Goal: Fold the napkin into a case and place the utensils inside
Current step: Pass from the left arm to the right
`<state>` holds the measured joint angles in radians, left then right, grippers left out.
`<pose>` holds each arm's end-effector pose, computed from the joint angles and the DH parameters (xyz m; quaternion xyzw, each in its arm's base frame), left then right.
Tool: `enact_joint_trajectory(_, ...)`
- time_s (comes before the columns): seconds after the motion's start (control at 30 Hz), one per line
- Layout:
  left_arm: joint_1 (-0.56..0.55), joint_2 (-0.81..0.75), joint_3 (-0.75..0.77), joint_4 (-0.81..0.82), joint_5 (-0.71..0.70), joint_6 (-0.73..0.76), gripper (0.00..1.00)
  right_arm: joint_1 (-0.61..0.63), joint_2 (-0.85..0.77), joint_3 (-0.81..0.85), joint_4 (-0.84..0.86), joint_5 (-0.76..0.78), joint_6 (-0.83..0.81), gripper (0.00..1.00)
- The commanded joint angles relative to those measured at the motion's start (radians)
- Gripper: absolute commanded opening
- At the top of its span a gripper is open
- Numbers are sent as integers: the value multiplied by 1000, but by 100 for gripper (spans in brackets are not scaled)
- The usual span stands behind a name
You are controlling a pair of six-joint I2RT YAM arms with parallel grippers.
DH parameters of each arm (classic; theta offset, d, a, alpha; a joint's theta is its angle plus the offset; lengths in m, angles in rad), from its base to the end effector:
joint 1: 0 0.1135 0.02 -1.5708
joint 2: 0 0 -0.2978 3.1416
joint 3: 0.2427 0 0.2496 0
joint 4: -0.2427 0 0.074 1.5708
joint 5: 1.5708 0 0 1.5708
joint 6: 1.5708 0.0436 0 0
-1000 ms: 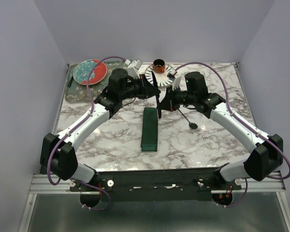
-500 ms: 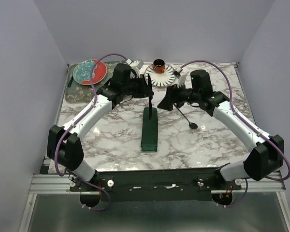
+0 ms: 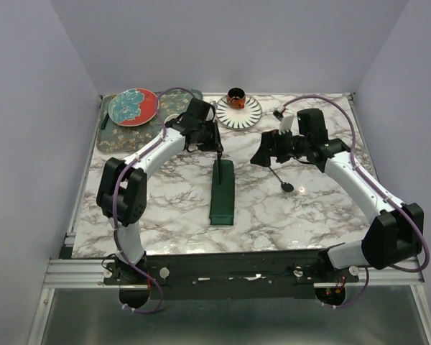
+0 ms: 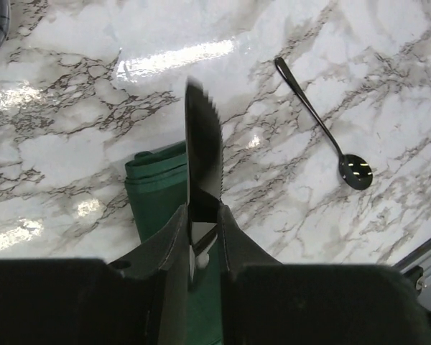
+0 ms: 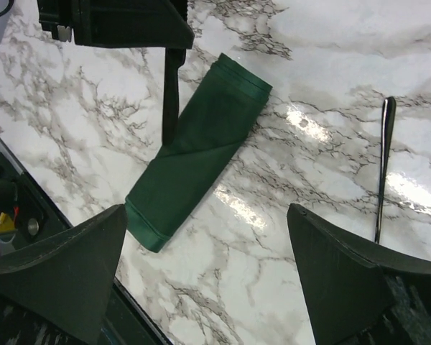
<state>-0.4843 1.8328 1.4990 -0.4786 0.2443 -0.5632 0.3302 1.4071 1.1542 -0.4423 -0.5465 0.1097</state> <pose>0.3718 -0.2075 0.2940 0.0087 0.9231 -0.2818 0.2616 0.2826 0.1208 0.3335 -0.2097 0.8542 0.3276 0.3451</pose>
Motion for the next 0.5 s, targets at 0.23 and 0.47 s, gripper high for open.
enact_joint_trajectory(0.23, 0, 112, 92, -72, -23, 28, 0, -51, -59, -25, -26, 42, -50, 100)
enact_joint_trajectory(0.47, 1, 76, 40, -8, 0, 42, 0, -56, -28, -22, -27, 16, -56, 100)
